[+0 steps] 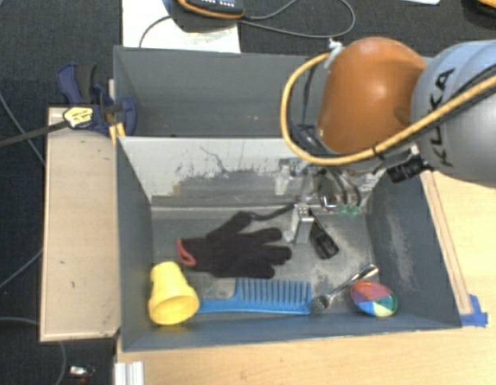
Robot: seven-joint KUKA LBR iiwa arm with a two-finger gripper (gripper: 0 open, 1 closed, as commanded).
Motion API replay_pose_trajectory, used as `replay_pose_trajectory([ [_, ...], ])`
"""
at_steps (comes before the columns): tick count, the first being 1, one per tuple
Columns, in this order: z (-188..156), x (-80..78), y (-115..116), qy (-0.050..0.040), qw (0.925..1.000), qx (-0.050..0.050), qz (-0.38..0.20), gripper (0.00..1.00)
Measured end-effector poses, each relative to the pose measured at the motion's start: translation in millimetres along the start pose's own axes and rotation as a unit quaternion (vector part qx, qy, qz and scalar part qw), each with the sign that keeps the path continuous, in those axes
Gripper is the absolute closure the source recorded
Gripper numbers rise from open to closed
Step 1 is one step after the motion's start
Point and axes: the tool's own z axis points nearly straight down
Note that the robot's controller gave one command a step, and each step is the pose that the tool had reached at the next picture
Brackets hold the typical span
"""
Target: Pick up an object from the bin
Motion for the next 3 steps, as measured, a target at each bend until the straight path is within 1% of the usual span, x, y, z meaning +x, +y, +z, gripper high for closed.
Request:
replay_pose_trajectory([
  [1,-4.4,-1.4,-0.5,-0.0040,1.0000,0.000,0.002,0.00],
  [2,95.9,-12.5,33.8,-0.0067,1.0000,-0.001,0.005,0.00],
  [3,89.2,-19.8,63.7,-0.0094,0.9987,0.000,-0.050,0.00],
])
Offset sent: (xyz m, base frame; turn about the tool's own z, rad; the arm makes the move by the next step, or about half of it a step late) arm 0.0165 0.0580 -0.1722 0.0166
